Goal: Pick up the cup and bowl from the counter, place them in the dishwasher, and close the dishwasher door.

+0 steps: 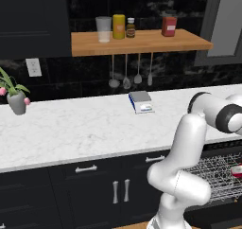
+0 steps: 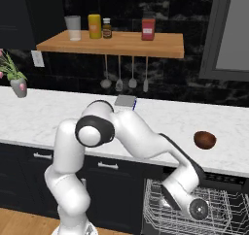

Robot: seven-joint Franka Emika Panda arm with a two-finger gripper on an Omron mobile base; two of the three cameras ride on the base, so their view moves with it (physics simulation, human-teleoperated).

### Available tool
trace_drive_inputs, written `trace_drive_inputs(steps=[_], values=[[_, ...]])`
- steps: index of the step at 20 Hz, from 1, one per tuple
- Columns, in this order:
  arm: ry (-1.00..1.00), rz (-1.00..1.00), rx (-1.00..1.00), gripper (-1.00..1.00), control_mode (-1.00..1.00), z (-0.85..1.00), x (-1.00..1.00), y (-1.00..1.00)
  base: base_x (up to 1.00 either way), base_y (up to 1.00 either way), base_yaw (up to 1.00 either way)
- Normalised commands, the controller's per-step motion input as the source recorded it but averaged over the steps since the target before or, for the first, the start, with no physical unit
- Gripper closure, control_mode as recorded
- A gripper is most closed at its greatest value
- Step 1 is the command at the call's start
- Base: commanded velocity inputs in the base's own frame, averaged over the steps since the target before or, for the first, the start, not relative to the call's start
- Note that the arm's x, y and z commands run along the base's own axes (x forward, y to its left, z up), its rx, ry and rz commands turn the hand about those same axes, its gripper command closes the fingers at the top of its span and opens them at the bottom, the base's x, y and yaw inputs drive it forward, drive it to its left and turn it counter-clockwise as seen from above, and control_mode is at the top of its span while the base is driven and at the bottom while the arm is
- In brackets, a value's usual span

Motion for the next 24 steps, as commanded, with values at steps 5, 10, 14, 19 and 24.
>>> trace_drive_inputs(steps=[5,10,14,19,24], values=[[0.2,-0.06,-0.06,1.0,-1.0,-0.11,0.08,0.0,0.0,0.0,0.0],[0.0,-0.04,0.0,1.0,-1.0,-0.22,0.08,0.02,0.0,0.0,0.0],[0.0,-0.07,-0.01,1.0,-1.0,-0.39,0.32,0.01,0.0,0.0,0.0],[0.0,-0.01,0.07,1.0,-1.0,-0.27,0.31,-0.25,0.0,0.0,0.0],[0.0,0.0,0.22,1.0,-1.0,0.0,0.17,-0.56,0.0,0.0,0.0]])
